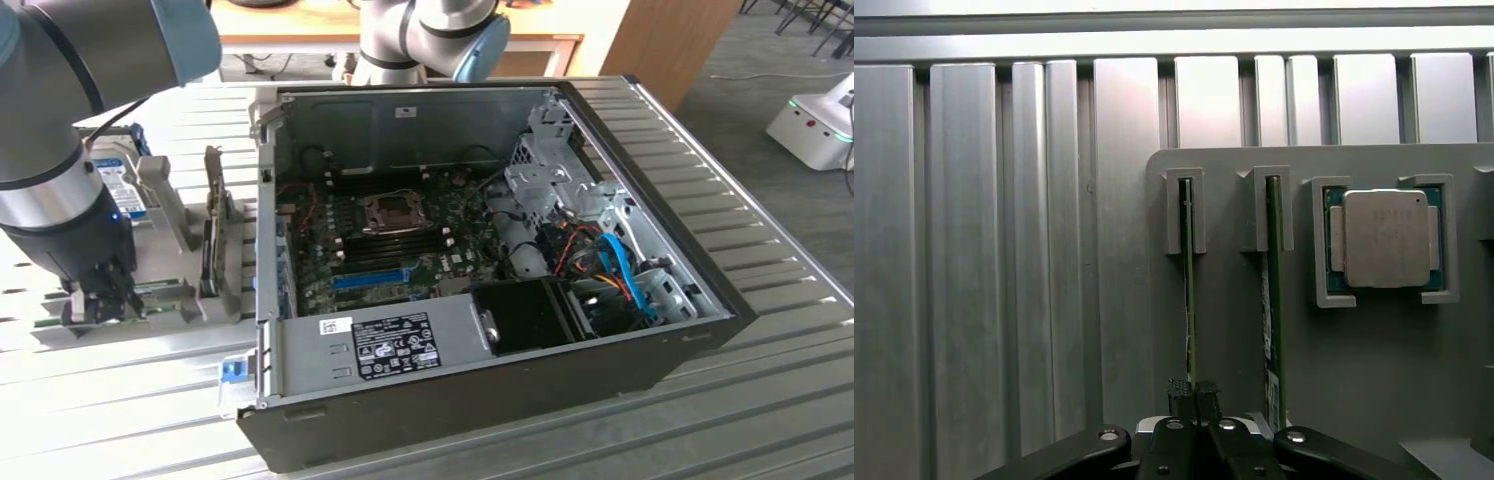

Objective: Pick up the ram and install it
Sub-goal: 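Pick up the ram and move it above insertion slot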

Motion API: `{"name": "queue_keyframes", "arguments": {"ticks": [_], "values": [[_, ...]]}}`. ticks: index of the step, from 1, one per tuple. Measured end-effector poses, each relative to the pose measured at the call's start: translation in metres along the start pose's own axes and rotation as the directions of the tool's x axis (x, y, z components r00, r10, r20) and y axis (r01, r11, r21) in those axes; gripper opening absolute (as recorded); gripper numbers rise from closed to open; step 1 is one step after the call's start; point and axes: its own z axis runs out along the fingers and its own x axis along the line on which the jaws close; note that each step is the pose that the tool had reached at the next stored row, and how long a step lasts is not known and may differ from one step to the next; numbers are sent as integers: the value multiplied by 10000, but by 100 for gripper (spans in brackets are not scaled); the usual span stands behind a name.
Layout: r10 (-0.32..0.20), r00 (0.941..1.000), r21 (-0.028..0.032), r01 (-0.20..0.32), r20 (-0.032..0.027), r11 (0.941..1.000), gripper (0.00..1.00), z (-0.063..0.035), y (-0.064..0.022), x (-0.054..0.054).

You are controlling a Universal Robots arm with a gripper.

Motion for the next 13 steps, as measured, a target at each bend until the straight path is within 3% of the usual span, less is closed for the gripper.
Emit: {"name": "queue_keyframes", "arguments": {"ticks": [13], "values": [[-64,10000,2,64,2,10000,12,-68,2,-2]]}}
